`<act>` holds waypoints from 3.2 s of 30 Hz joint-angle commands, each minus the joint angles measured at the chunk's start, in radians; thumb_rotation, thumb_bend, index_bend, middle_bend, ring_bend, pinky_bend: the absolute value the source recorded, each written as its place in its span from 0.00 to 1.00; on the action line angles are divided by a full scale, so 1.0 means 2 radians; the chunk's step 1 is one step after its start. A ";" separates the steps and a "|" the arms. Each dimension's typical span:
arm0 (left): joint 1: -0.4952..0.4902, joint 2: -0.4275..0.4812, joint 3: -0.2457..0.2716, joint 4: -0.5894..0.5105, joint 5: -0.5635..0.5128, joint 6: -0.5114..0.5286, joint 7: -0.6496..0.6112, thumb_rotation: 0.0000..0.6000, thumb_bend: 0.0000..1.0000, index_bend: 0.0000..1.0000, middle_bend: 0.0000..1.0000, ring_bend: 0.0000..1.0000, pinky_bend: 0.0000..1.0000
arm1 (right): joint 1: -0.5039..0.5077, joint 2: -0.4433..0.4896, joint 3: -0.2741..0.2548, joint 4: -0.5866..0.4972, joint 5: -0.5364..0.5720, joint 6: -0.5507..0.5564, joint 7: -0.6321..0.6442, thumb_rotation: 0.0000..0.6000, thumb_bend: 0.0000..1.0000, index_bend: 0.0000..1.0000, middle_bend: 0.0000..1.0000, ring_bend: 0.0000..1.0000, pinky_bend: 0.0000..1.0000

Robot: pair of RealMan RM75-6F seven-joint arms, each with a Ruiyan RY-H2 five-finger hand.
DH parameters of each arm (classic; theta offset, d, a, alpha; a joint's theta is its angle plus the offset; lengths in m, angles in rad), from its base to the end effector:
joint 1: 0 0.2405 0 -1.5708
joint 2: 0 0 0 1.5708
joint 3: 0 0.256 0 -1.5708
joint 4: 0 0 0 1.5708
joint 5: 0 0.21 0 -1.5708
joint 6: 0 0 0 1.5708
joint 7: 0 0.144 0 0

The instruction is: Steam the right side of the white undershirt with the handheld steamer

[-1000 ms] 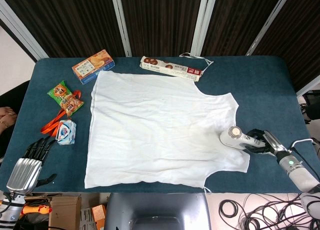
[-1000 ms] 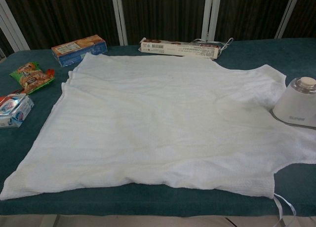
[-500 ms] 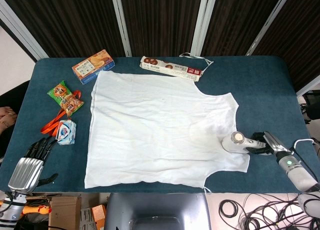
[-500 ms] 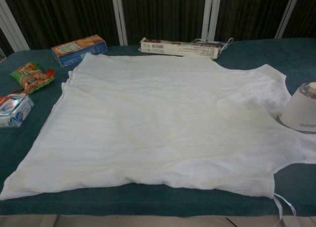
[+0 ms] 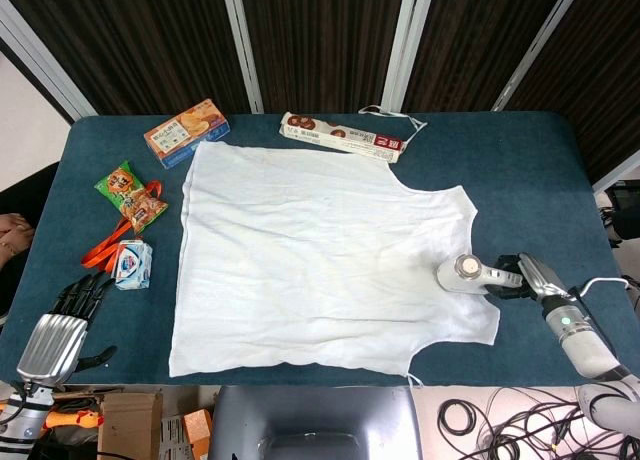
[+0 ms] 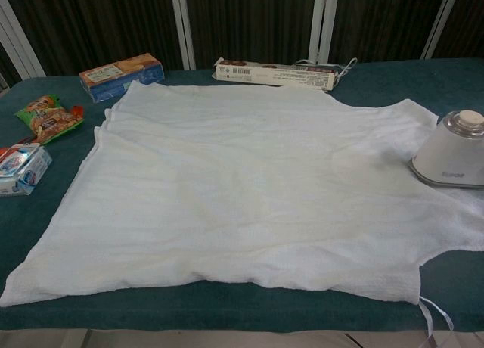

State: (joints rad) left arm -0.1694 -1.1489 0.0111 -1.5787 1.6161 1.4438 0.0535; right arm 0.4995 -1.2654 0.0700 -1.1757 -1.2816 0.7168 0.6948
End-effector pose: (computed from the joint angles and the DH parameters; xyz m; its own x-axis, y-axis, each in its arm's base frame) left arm -0.2919 0.1921 0.1323 0.4683 0.0568 0.8817 0.8703 -0.2021 -0.4492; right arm -0.3580 -0.3210 0.0980 -0.0784 -0.4051 0.9109 -0.9727 0.2314 0.0192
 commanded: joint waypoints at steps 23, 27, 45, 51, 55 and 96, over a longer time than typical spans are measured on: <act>-0.002 -0.001 -0.002 0.003 -0.002 0.000 -0.002 1.00 0.01 0.00 0.00 0.00 0.13 | 0.138 -0.036 0.091 -0.042 0.106 -0.097 -0.124 1.00 0.68 1.00 0.95 0.97 1.00; -0.002 -0.001 -0.002 0.003 -0.003 -0.001 0.000 1.00 0.01 0.00 0.00 0.00 0.13 | 0.166 -0.063 0.085 -0.037 0.158 -0.102 -0.182 1.00 0.68 1.00 0.95 0.97 1.00; -0.001 0.005 -0.002 0.002 0.000 0.005 -0.011 1.00 0.01 0.00 0.00 0.00 0.13 | 0.207 -0.102 0.035 -0.073 0.313 -0.064 -0.341 1.00 0.69 1.00 0.95 0.97 1.00; 0.000 0.006 -0.002 0.001 -0.002 0.006 -0.012 1.00 0.01 0.00 0.00 0.00 0.13 | 0.198 -0.078 0.018 -0.134 0.305 -0.056 -0.358 1.00 0.69 1.00 0.95 0.97 1.00; 0.000 0.006 -0.002 0.001 -0.001 0.006 -0.012 1.00 0.01 0.00 0.00 0.00 0.13 | 0.192 -0.063 0.006 -0.169 0.294 -0.054 -0.368 1.00 0.69 1.00 0.95 0.97 1.00; -0.007 -0.002 -0.003 0.002 -0.006 -0.009 0.001 1.00 0.01 0.00 0.00 0.00 0.13 | 0.192 -0.058 0.024 -0.054 0.351 -0.072 -0.396 1.00 0.69 1.00 0.95 0.97 1.00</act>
State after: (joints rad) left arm -0.1837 -1.1520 0.0056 -1.5756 1.6058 1.4271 0.0554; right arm 0.8961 -1.3895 0.1273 -1.2552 -0.5444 0.5658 -0.0942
